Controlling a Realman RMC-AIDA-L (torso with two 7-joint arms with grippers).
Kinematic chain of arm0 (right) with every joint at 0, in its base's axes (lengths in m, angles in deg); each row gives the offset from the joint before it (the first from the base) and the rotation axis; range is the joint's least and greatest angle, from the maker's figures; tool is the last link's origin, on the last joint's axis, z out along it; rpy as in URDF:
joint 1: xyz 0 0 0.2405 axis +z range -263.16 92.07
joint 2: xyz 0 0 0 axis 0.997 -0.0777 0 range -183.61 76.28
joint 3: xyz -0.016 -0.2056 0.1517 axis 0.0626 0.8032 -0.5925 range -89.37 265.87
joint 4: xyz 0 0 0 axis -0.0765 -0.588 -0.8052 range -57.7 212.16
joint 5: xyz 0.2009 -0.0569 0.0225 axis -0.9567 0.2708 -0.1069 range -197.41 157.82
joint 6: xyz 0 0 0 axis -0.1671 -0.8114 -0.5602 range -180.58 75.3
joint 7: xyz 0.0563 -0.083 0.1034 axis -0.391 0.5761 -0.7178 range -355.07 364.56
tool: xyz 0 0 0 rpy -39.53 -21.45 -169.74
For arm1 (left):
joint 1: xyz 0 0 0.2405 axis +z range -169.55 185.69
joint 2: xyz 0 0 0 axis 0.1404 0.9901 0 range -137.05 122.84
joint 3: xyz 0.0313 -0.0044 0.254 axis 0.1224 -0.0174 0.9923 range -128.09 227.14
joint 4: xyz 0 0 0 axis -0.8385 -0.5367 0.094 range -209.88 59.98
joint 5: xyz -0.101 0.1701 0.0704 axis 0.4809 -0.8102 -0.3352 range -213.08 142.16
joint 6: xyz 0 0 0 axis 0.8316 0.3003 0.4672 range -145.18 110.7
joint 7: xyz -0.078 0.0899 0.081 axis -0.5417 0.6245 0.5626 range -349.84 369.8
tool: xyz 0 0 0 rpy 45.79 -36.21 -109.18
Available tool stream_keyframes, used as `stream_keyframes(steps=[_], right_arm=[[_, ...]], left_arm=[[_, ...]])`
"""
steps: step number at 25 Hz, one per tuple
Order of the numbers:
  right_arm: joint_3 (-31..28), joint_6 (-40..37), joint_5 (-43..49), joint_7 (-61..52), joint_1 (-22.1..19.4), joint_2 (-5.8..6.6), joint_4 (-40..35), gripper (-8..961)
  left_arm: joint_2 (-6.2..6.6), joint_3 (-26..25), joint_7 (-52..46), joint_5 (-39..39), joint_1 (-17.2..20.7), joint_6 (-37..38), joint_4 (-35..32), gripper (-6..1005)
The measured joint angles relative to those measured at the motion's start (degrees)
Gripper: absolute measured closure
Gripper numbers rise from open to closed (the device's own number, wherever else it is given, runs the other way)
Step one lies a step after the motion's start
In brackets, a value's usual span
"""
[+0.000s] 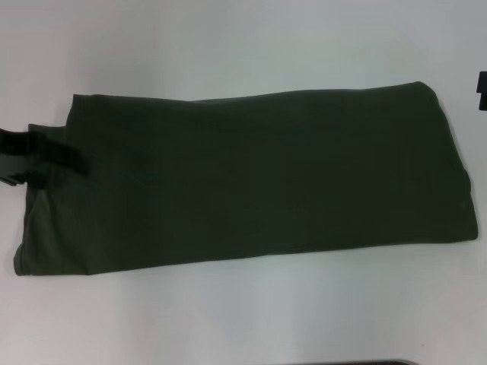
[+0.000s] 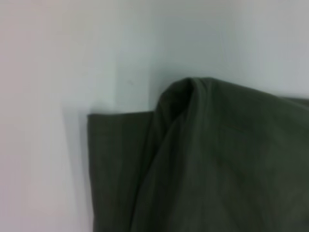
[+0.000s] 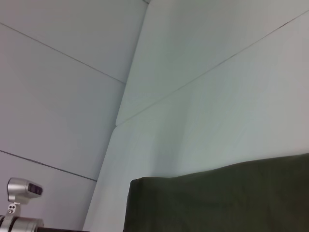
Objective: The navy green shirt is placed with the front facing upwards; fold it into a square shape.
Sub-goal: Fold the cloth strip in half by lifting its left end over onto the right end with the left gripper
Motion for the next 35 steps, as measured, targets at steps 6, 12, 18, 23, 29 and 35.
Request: stream_keyframes(steps=[6,12,18,23,29,35], right_arm=[[0.00,0.05,0.00,0.00,-0.03,0.00,-0.02,284],[0.00,0.19,0.00,0.01,-0.02,0.00,-0.02,285],[0.00,0.17,0.32,0.01,-0.07,0.00,0.16,285],[0.00,0.10,0.37,0.01,-0.10,0.00,0.19,285],[0.00,0.00,0.37,0.01,-0.11,0.00,0.19,285],[-0.06,0.00,0.36,0.01,-0.15,0.00,0.02,286]], left_arm=[[-0.52,0.58,0.25,-0.61,-0.18,-1.07,-2.33,126],[-0.56,0.84,-0.18,-1.94,-0.20,-2.81,-2.96,125],[-0.62,2.28,-0.77,-2.92,-0.33,-4.11,-3.81,126],[-0.59,2.47,-0.81,-3.06,-0.37,-4.49,-4.27,125],[-0.49,2.98,-1.14,-3.12,-0.36,-4.37,-4.23,126],[-0.05,0.66,-1.12,-2.62,-0.35,-1.59,-1.06,128]])
